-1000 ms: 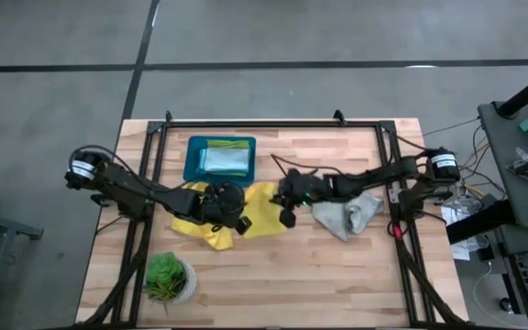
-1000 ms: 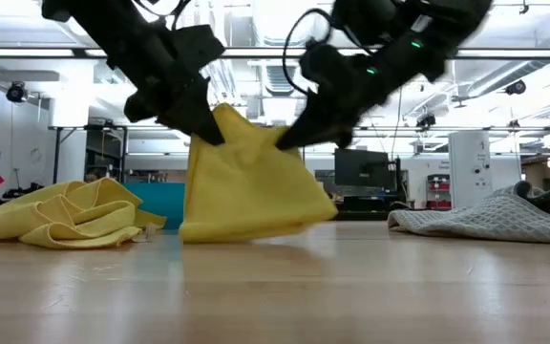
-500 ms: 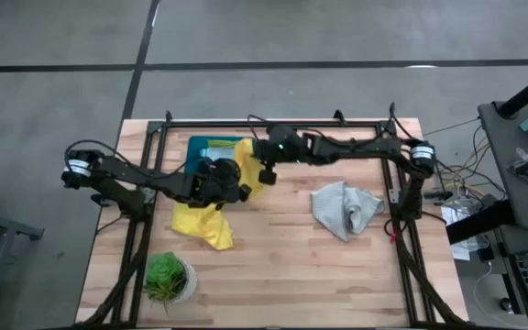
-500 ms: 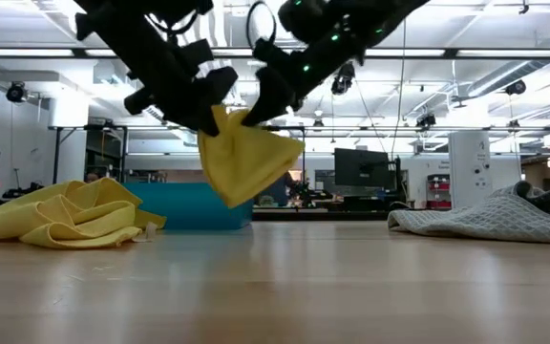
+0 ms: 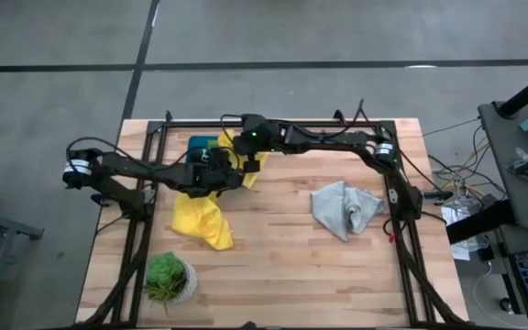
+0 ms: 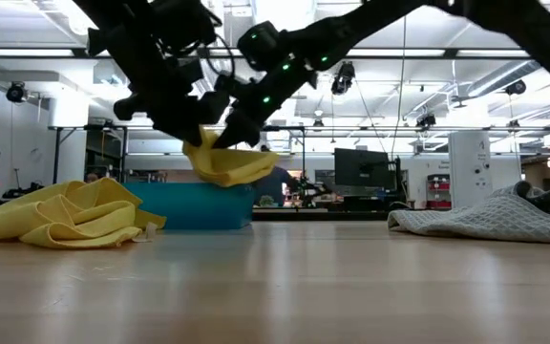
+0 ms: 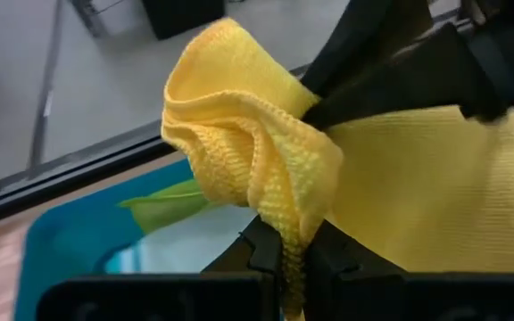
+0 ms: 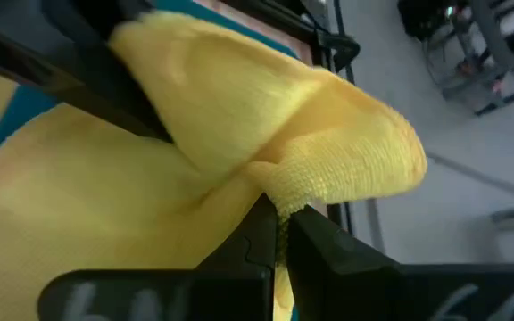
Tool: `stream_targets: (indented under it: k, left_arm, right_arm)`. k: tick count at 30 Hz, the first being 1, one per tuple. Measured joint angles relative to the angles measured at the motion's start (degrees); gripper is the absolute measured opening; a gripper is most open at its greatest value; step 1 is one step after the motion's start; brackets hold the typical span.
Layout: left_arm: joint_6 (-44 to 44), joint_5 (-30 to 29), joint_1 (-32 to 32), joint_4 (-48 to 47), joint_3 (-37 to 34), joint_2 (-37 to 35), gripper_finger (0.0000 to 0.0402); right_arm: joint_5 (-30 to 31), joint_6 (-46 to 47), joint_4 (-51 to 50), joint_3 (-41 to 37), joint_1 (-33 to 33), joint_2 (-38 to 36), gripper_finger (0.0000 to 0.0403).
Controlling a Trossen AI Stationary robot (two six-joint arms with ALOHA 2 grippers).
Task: Fold microfiber towels
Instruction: Put the right yellow microfiber towel into the blue bin
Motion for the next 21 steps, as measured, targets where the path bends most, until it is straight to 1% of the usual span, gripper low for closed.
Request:
stream_targets:
  k: [5,9,15,21]
  left_arm:
    - [-2.93,-0.29,1.77,-6.86,-0.02,0.00,0.0002]
    - [-5.81,-0.31,2.16,-10.93,-0.03,0.02,0.0002]
    - [-9.63,0.05,2.14,-11.14,-1.40,0.02,0.0002]
    - [-15.45,1.47,2.12,-11.12,-4.78,0.04,0.0002]
  right_arm:
    - [-0.02,-4.17,-0.35,6.68,0.07,5.15,0.0009]
    - [-0.63,-5.86,-2.53,12.28,-0.04,8.60,0.0009]
    - [-1.51,-7.04,-3.99,17.11,-0.04,12.63,0.0009]
    - [-2.26,-9.23,-3.88,18.77,-0.05,13.74,0.0009]
